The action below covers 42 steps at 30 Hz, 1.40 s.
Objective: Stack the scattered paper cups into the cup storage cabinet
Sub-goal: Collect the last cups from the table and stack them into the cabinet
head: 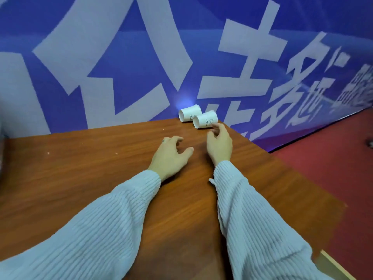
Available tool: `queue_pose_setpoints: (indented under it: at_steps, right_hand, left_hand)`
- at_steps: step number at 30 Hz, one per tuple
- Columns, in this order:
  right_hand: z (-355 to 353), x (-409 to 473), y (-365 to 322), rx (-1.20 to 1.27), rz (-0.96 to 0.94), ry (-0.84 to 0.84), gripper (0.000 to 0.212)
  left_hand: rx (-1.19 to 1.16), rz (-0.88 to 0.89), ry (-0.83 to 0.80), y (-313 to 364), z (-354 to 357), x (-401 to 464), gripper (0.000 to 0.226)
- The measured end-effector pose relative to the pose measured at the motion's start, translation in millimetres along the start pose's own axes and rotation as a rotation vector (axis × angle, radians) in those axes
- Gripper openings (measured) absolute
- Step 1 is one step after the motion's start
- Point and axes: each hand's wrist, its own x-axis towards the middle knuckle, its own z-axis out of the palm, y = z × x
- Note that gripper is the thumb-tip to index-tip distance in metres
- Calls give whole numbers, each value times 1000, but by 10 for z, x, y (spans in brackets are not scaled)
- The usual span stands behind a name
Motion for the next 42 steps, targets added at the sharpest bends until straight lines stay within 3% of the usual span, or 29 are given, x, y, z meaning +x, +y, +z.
queue_pose_setpoints:
  at_steps: [5,10,14,18,21,23,24,27,29,31,34,39,42]
  right_hand:
    - [60,314,-91,-32,13,67,53]
    - [221,662,39,111,166,-55,74]
    - [201,612,4,203,166,30,44]
    - [101,279,-308,531,71,151,18]
    - [200,-15,-558,596,-60,-192,20]
    - [345,-163,-691,558,-29,-429,22]
    - [421,-183,-735,533,-4,-450,18]
    - [532,-57,-760,431,-23,-225,19]
    - [457,32,-734,277,-51,-149,19]
    - [455,136,-675,184,-22,-146,18]
    - [688,358,-670,269,36,-116,38]
    - [837,634,-649,184,110,-96,55]
    - [785,632,-535,175,145,-38,48]
  left_hand:
    - [-58,23,64,-92,95,70,58]
    - [-40,29,78,-103,117,85,59]
    - [-47,30,85,-83,98,74,58]
    - [-60,79,213,-98,88,72,76]
    - [154,103,377,-131,55,112,103]
    - [321,56,357,-186,55,152,104]
    - [365,21,333,-218,64,173,97]
    - [323,-51,328,-288,50,225,71]
    - [284,-51,321,-291,52,228,66]
    - [256,-43,305,-275,58,231,66]
    - [218,-28,304,-284,69,231,66]
    - [194,-24,326,-324,55,268,68]
    - [136,-50,327,-298,15,275,64]
